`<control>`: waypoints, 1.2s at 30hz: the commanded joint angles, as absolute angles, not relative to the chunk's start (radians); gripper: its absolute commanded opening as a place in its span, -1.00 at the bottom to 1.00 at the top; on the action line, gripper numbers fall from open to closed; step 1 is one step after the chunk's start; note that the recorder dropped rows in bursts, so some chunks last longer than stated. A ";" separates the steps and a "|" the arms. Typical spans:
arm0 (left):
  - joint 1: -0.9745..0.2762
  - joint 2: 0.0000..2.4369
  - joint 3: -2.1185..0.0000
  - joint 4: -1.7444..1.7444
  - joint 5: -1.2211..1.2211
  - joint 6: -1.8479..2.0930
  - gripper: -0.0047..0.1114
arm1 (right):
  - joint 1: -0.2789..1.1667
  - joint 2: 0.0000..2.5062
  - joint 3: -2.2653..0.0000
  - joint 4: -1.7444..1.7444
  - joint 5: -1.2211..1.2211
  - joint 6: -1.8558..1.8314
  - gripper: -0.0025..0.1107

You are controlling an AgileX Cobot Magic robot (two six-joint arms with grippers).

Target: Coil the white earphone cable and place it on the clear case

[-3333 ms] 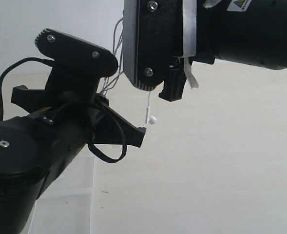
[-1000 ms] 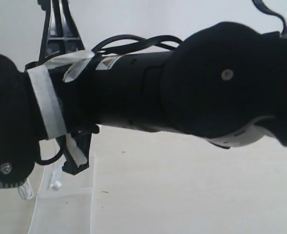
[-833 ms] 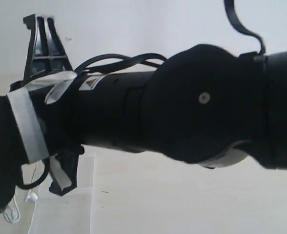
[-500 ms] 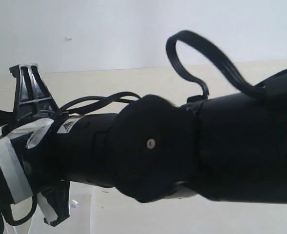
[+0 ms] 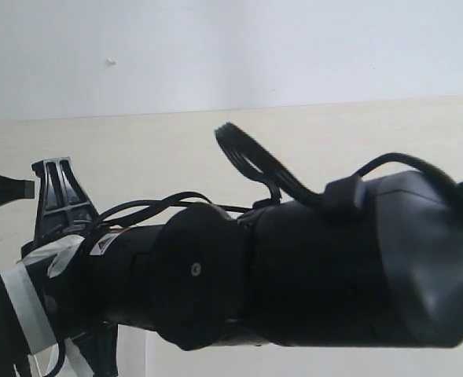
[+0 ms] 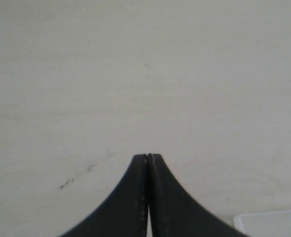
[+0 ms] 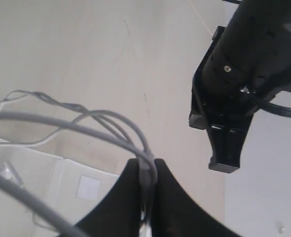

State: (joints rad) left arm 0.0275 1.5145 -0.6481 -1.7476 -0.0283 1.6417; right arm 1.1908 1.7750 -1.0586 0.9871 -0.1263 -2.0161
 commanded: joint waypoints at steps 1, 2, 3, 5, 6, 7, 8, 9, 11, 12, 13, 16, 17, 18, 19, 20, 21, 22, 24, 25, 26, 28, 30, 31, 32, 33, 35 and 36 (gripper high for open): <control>0.030 1.510 -0.644 -1.744 -0.007 1.639 -0.92 | 1.193 1.796 -1.066 0.994 -0.138 -2.013 -0.96; 0.030 1.510 -0.644 -1.744 -0.007 1.639 -0.92 | 1.193 1.806 -1.066 0.996 -0.138 -2.013 -0.96; 0.030 1.510 -0.644 -1.744 -0.007 1.639 -0.92 | 1.193 1.812 -1.066 0.996 -0.138 -2.007 -0.96; 0.030 1.510 -0.644 -1.744 0.006 1.639 -0.92 | 1.193 1.825 -1.066 0.996 -0.140 -1.974 -0.96; 0.030 1.510 -0.644 -1.744 0.006 1.639 -0.92 | 1.193 1.830 -1.066 0.994 -0.142 -1.959 -0.96; 0.030 1.510 -0.644 -1.744 0.006 1.641 -0.92 | 1.193 1.836 -1.066 0.994 -0.142 -1.955 -0.96; 0.030 1.510 -0.644 -1.744 0.006 1.641 -0.92 | 1.193 1.840 -1.066 0.994 -0.142 -1.947 -0.96; 0.030 1.510 -0.644 -1.744 0.006 1.641 -0.92 | 1.193 1.840 -1.066 0.992 -0.142 -1.941 -0.96; 0.030 1.510 -0.644 -1.744 0.006 1.641 -0.92 | 1.193 1.844 -1.066 0.992 -0.142 -1.929 -0.96; 0.030 1.510 -0.644 -1.744 0.006 1.641 -0.92 | 1.193 1.844 -1.066 0.992 -0.145 -1.924 -0.96; 0.030 1.510 -0.644 -1.744 0.009 1.641 -0.92 | 1.193 1.846 -1.066 0.992 -0.145 -1.917 -0.96; 0.030 1.510 -0.644 -1.744 0.011 1.641 -0.92 | 1.193 1.858 -1.066 0.992 -0.145 -1.900 -0.96; 0.030 1.510 -0.644 -1.744 0.013 1.641 -0.92 | 1.193 1.863 -1.066 0.992 -0.145 -1.901 -0.96; 0.030 1.510 -0.644 -1.744 0.013 1.641 -0.92 | 1.193 1.865 -1.066 0.992 -0.145 -1.901 -0.96; 0.030 1.510 -0.644 -1.744 0.015 1.641 -0.92 | 1.193 1.871 -1.066 0.992 -0.145 -1.899 -0.96; 0.030 1.510 -0.644 -1.744 0.015 1.641 -0.92 | 1.193 1.873 -1.066 0.992 -0.145 -1.899 -0.96; 0.030 1.510 -0.644 -1.744 0.015 1.641 -0.92 | 1.193 1.879 -1.066 0.992 -0.145 -1.899 -0.96; 0.030 1.510 -0.644 -1.744 0.017 1.641 -0.92 | 1.193 1.883 -1.066 0.992 -0.145 -1.899 -0.96; 0.030 1.510 -0.644 -1.744 0.017 1.641 -0.92 | 1.193 1.893 -1.066 0.992 -0.152 -1.887 -0.96; 0.030 1.510 -0.644 -1.744 0.017 1.641 -0.92 | 1.193 1.898 -1.066 0.992 -0.161 -1.878 -0.96; 0.030 1.510 -0.644 -1.744 0.017 1.641 -0.92 | 1.193 1.900 -1.066 0.992 -0.166 -1.876 -0.96; 0.030 1.510 -0.644 -1.744 0.017 1.641 -0.92 | 1.193 1.908 -1.066 0.992 -0.177 -1.872 -0.96; 0.030 1.510 -0.644 -1.744 0.017 1.641 -0.92 | 1.193 1.911 -1.066 0.992 -0.212 -1.849 -0.96; 0.030 1.510 -0.644 -1.744 0.017 1.641 -0.92 | 1.193 1.911 -1.066 0.992 -0.231 -1.830 -0.96; 0.030 1.510 -0.644 -1.744 0.017 1.641 -0.92 | 1.193 1.911 -1.066 0.992 -0.252 -1.817 -0.96; 0.030 1.510 -0.644 -1.744 0.017 1.643 -0.92 | 1.191 1.911 -1.066 0.992 -0.270 -1.802 -0.96; 0.030 1.510 -0.644 -1.744 0.017 1.643 -0.92 | 1.191 1.911 -1.066 0.992 -0.286 -1.783 -0.96; 0.030 1.510 -0.644 -1.744 0.017 1.643 -0.92 | 1.191 1.911 -1.066 0.992 -0.288 -1.784 -0.96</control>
State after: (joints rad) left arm 0.0275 1.5145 -0.6481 -1.7476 0.0153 1.6417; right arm 1.1908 1.9136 -1.0590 0.9915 -0.2591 -1.8074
